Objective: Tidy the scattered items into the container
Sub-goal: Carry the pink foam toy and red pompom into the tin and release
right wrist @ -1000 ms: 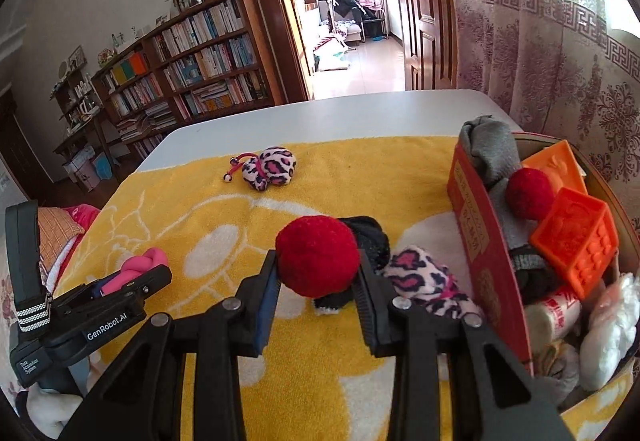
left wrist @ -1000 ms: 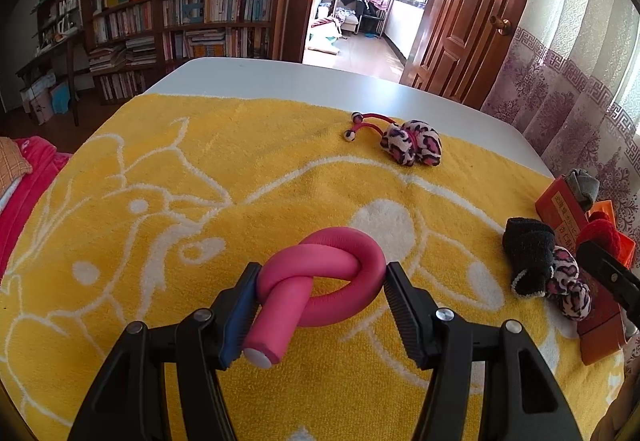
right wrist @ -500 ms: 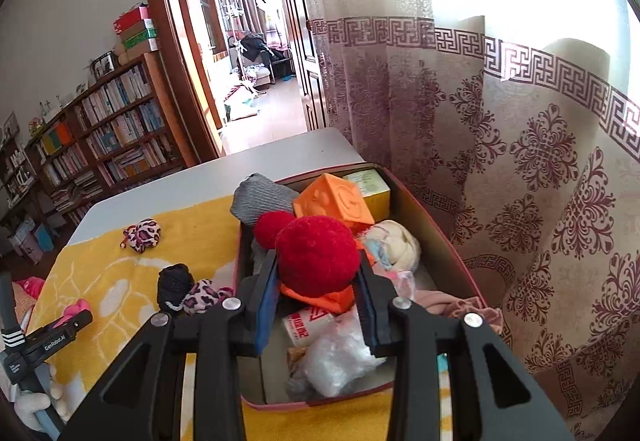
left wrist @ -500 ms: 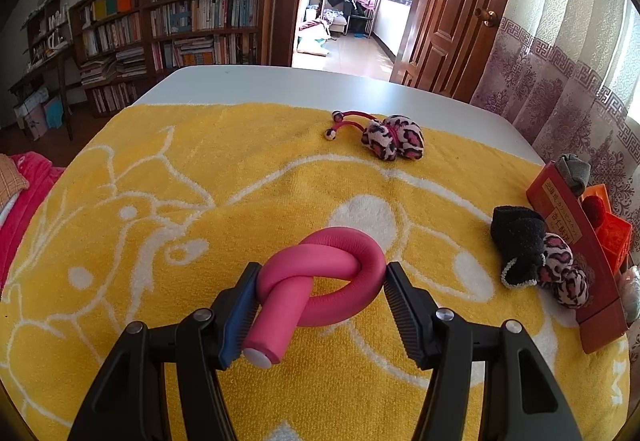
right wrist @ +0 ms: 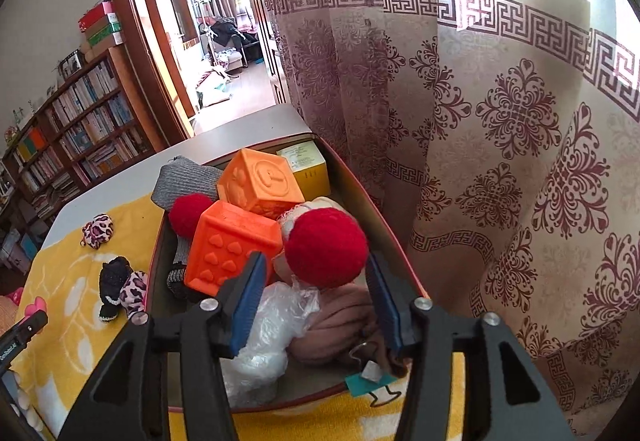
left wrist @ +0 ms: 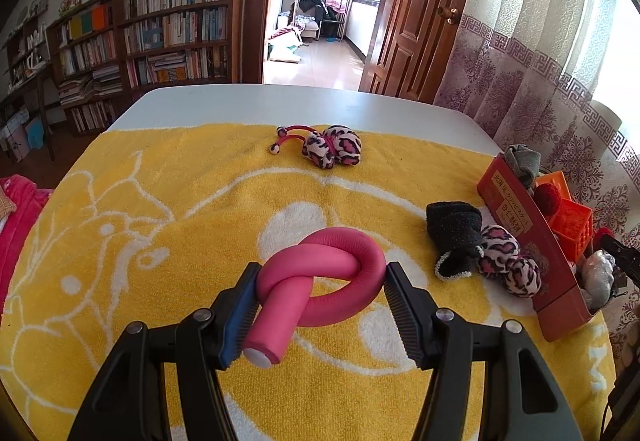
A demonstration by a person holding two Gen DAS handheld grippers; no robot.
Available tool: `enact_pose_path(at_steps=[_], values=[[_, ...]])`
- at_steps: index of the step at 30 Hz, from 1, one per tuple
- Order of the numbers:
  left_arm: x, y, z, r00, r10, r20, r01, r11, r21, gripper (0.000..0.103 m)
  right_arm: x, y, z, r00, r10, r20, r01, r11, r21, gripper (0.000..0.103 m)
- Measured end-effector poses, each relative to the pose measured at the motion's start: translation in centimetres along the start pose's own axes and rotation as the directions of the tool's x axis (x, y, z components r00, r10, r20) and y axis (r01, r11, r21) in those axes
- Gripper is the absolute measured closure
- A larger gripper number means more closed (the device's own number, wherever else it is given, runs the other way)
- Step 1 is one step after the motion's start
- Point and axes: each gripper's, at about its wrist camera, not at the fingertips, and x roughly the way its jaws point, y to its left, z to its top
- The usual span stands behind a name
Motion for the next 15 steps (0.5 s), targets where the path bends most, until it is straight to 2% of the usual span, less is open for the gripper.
enact_pose_path(at_steps=[4,8,15], values=[[-0.7,-2.9,0.3,1.0,-0.029,0.006,0.029,0.998,0.051,0.04,-1.3,0.1,-0.3,0.998,0.018,0.061,-0.019,1.0,0.007,0.032],[-1.3,-6.8,0.5,0.997,-0.076,0.008,0.074,0.99,0.123,0.04,-2.4,-0.4,-0.5,0.992,0.013,0.127,-0.018,0.999,0.041,0.03],[-0.9,-14.5,0.2,0.985,-0.169,-0.036,0.173,0.952,0.252,0.04,-3.2,-2.1,-0.6,0.977,-0.028,0.212,0.003,0.993,0.118,0.03]])
